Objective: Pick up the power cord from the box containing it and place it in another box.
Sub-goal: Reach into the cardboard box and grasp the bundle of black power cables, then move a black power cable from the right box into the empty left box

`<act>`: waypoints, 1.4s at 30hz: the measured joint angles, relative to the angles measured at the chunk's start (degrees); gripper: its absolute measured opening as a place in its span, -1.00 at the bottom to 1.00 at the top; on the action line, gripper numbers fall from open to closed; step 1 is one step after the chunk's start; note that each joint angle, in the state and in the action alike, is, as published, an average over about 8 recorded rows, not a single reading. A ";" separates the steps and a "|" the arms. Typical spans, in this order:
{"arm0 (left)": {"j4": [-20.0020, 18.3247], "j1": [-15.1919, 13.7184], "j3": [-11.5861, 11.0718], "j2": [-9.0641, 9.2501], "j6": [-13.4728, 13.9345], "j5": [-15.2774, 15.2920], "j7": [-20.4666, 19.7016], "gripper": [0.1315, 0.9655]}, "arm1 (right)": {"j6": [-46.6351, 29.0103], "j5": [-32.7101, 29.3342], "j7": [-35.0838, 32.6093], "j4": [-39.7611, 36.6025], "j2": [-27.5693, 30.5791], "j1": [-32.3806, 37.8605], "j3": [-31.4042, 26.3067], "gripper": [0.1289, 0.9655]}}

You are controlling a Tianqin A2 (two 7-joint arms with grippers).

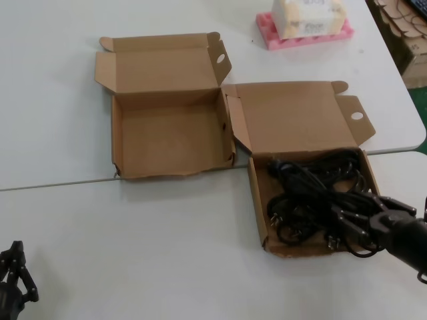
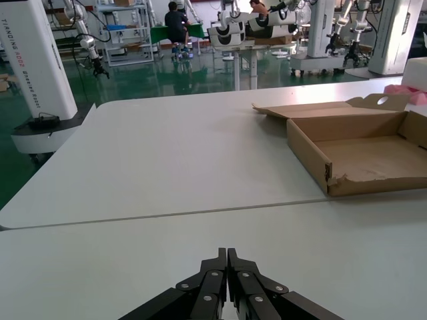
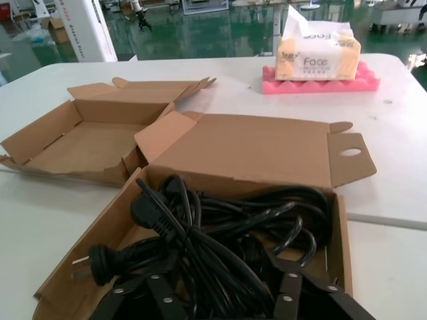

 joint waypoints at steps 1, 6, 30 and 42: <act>0.00 0.00 0.00 0.00 0.00 0.00 0.00 -0.84 | -0.24 -0.01 0.00 0.06 0.01 -0.23 0.19 0.07; 0.00 0.00 0.00 0.00 0.00 0.00 0.00 -0.89 | -1.39 -0.07 0.00 0.17 0.02 -0.98 0.91 -0.25; 0.00 0.00 0.00 0.00 0.00 0.01 -0.02 -0.93 | -10.17 1.67 0.00 4.11 -3.71 -1.51 11.40 -0.87; 0.00 0.00 0.00 0.00 0.00 0.01 -0.02 -0.93 | -8.63 0.56 0.00 6.62 -9.94 4.78 6.61 -0.88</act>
